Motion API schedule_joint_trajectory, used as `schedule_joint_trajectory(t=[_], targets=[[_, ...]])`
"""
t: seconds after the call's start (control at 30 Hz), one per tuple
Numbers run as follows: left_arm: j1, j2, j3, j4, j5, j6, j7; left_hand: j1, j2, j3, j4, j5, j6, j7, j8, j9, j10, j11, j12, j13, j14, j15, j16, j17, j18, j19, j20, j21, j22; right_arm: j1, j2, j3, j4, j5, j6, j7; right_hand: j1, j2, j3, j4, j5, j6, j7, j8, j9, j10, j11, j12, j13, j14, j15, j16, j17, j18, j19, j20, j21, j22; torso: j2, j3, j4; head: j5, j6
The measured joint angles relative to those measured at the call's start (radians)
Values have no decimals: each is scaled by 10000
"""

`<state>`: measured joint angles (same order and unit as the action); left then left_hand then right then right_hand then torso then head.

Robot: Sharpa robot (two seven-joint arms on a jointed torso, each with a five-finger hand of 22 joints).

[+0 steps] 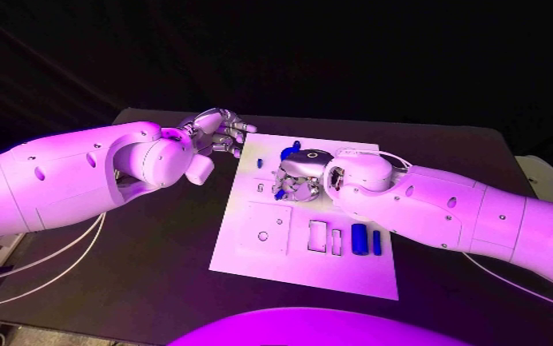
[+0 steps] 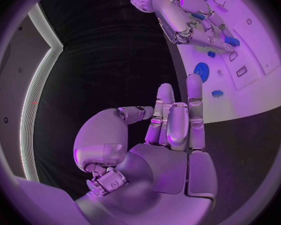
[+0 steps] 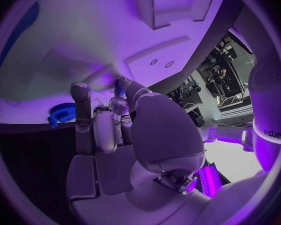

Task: Assemble the parts on the task board

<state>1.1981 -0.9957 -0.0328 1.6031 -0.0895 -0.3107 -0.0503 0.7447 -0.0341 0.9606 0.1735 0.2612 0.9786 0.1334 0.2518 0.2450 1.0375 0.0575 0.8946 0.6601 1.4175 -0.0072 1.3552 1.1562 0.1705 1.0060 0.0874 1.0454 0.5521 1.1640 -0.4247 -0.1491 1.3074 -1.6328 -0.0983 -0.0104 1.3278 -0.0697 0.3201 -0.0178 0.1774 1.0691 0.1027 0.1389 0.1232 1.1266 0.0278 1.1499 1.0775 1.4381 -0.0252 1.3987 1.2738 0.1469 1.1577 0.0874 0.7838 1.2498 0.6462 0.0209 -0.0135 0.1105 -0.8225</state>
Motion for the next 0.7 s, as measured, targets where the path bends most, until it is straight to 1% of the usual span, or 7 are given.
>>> schedule_joint_trajectory(t=[0.17,0.3,0.5,0.6,0.63,0.67,0.7], targets=[[0,12,0,-6,0,-1,-29,0,0,0,0,0,0,0,0,-1,0,0,0,1,0,0,0,0,0,0,0,0,1,-9,9,0,-11,5,6,-3,-80,80,-43,42,0,166,-89,141,57,0,0,64,5,3,-3,40,36,-1,42,-33,0,47,-3,-2,3,-3,-7],[0,15,0,-9,0,-2,-41,0,0,0,0,0,0,0,-1,-1,0,0,0,1,0,0,0,1,0,0,0,0,1,-14,9,1,-10,7,-15,-5,-104,103,-43,43,86,398,-175,319,125,109,-109,163,97,77,-77,160,133,0,237,-54,159,157,-7,-9,6,-8,-7],[0,21,0,-9,1,-6,-54,0,0,0,0,0,0,0,-2,-2,0,0,0,1,0,0,0,1,0,0,0,0,1,-29,-15,1,64,7,-162,-43,-142,147,-87,82,199,577,-291,554,223,663,-182,585,511,198,-198,351,342,0,580,-144,667,395,-7,-8,8,-9,3],[0,22,0,-9,1,-8,-59,0,0,41,41,0,-36,36,-2,-2,0,0,0,-11,0,0,0,-15,1,0,0,0,1,-31,-38,0,131,-4,-261,-78,-194,227,-141,111,241,608,-324,627,222,878,-234,750,694,233,-232,489,344,-1,824,-178,1012,551,-7,-8,7,-4,12],[0,22,0,-9,1,-9,-61,0,0,41,41,0,-36,36,-3,-2,0,0,0,-11,0,0,0,-15,1,0,0,0,1,-32,-58,0,174,-11,-307,-104,-197,231,-141,111,241,618,-335,627,222,898,-254,762,730,233,-233,504,343,-17,871,-191,1094,577,-7,-8,7,0,12],[0,22,0,-9,1,-10,-62,0,0,41,41,0,-36,36,-3,-2,0,0,0,-11,0,0,0,-15,0,0,0,0,1,-32,-76,0,210,-17,-337,-129,-207,242,-171,139,241,617,-336,627,221,971,-253,805,757,233,-233,547,343,-123,919,-209,1182,583,-7,-8,7,7,13],[0,21,0,-8,1,-11,-64,0,0,41,41,0,-36,36,-3,0,0,0,0,-11,0,0,0,-15,0,0,0,0,-3,-32,-102,0,257,-25,-369,-154,-208,267,-169,137,241,617,-336,627,221,986,-265,814,795,233,-233,567,343,-162,991,-204,1287,584,-7,-9,6,9,14]])
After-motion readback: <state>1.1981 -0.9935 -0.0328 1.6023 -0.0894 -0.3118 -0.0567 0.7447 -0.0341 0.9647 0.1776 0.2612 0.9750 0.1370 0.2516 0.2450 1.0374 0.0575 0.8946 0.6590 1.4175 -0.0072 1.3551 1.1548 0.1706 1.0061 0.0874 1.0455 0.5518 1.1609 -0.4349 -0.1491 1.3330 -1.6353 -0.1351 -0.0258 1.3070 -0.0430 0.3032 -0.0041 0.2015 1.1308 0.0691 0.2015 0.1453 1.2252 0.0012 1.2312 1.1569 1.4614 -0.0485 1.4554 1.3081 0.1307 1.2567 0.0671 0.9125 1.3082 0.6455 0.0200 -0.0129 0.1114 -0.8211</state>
